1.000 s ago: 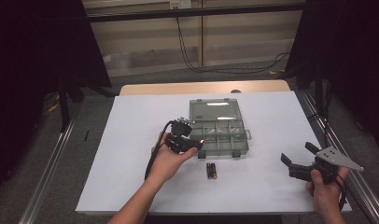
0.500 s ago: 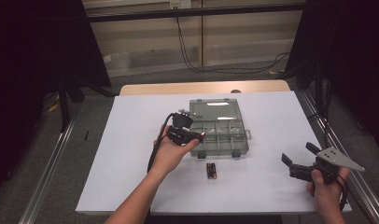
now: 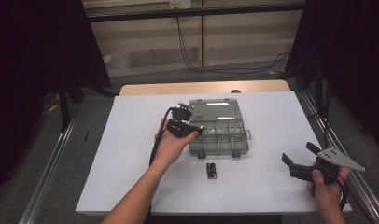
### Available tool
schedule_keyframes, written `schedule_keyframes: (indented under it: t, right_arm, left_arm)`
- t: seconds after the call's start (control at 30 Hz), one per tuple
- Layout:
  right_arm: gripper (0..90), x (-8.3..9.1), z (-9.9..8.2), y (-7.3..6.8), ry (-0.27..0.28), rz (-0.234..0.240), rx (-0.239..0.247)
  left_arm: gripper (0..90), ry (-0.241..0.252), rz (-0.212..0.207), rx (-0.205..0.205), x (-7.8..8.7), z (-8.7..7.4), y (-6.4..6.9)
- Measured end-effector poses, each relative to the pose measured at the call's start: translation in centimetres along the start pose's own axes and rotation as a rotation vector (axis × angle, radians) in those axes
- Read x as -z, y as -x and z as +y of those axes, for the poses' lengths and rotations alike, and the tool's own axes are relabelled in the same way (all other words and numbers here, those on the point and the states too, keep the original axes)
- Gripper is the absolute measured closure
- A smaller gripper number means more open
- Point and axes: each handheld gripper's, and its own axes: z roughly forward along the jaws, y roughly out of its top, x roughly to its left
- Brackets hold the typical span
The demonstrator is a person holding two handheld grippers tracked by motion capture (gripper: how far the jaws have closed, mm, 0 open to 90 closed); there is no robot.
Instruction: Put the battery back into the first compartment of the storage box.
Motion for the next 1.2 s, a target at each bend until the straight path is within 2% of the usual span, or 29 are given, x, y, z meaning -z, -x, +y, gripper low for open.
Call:
schedule_keyframes:
  t: [0.27, 0.63, 0.83, 0.87, 0.93, 1.07, 1.1, 1.13, 1.2]
  right_arm:
    - [0.0, 0.0, 0.0, -0.1, -0.001, 0.0, -0.001]
    - [0.0, -0.1, 0.0, 0.0, -0.006, 0.001, -0.003]
    - [0.0, -0.1, -0.1, 0.0, -0.003, -0.003, 0.0]
    - [0.0, -0.1, -0.1, 0.1, -0.003, -0.004, 0.0]
    - [0.0, -0.1, -0.1, 0.0, -0.003, -0.004, 0.0]
    - [0.0, -0.1, -0.1, 0.0, -0.001, -0.006, 0.003]
    - [0.0, -0.1, -0.1, 0.0, -0.001, -0.006, 0.003]
    - [0.0, -0.1, -0.1, 0.0, -0.001, -0.006, 0.002]
    - [0.0, -0.1, -0.1, 0.1, -0.002, -0.007, -0.001]
  left_arm:
    - [77.1, -0.005, 0.015, 0.013, -0.8, 0.4, -0.7]
    - [77.0, -0.007, 0.04, 0.054, -2.2, 1.0, -1.6]
    - [76.9, -0.007, 0.05, 0.052, -2.6, 1.3, -1.7]
    - [76.8, -0.003, 0.068, 0.053, -2.9, 1.2, -1.6]
    - [76.7, -0.006, 0.074, 0.054, -3.1, 1.2, -1.8]
    - [76.3, -0.008, 0.071, 0.059, -3.6, 1.1, -1.9]
    - [74.7, -0.008, 0.071, 0.059, -3.6, 1.1, -1.9]
    - [69.4, 0.002, 0.061, 0.06, -3.5, 1.2, -1.9]
    - [56.1, 0.022, 0.07, 0.064, -3.3, 1.2, -1.8]
